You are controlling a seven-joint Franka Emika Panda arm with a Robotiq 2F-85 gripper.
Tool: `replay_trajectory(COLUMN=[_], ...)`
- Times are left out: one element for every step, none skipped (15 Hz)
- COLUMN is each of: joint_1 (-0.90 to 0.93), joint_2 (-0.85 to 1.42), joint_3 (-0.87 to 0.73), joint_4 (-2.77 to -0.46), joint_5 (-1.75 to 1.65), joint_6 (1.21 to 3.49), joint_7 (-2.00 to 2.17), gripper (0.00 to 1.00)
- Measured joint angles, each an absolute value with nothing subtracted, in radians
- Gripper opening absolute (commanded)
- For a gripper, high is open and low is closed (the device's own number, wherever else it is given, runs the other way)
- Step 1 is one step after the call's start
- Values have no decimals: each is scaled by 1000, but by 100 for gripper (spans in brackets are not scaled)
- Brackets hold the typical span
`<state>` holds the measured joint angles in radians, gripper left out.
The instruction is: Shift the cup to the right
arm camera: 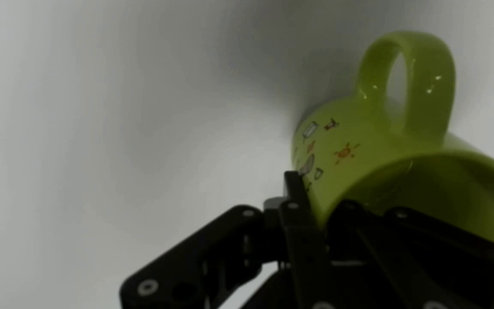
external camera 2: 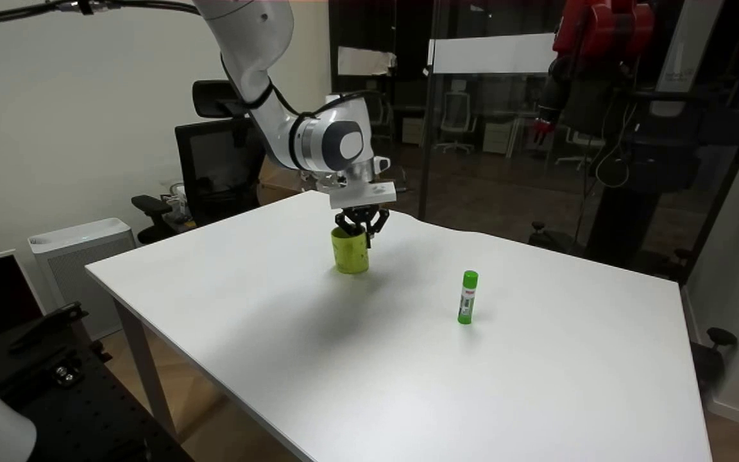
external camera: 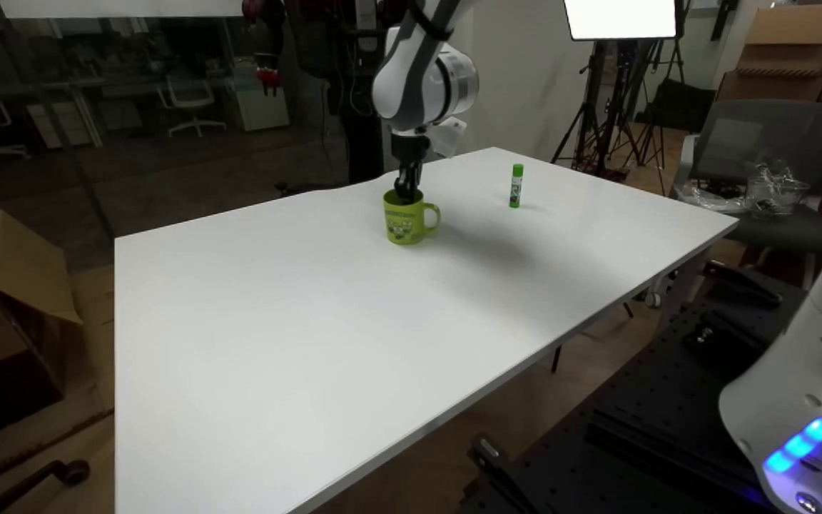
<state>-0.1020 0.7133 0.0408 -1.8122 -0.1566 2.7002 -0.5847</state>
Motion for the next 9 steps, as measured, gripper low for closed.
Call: replay_trajectory(joint_1=[-126, -151, -176, -201, -224, -245, -263, -277, -288], joint_2=[691, 667, 643, 622, 602, 584, 569, 557, 545], joint_3=[24, 7, -9, -20, -28, -35, -37, -37, -37], joint_4=[-1857, -1903, -1950, -1992, -2031, -2063, -2090, -2111, -2128], joint_5=[-156, -156, -156, -156, -156, -156, -156, -155, -154], joint_6=[2731, 2760, 2786, 2808, 2826, 2842, 2853, 2860, 2868], joint_7=[-567, -551, -539, -531, -527, -524, -523, -520, -516], gripper=[2, 2, 2, 2, 2, 35, 35, 41, 47])
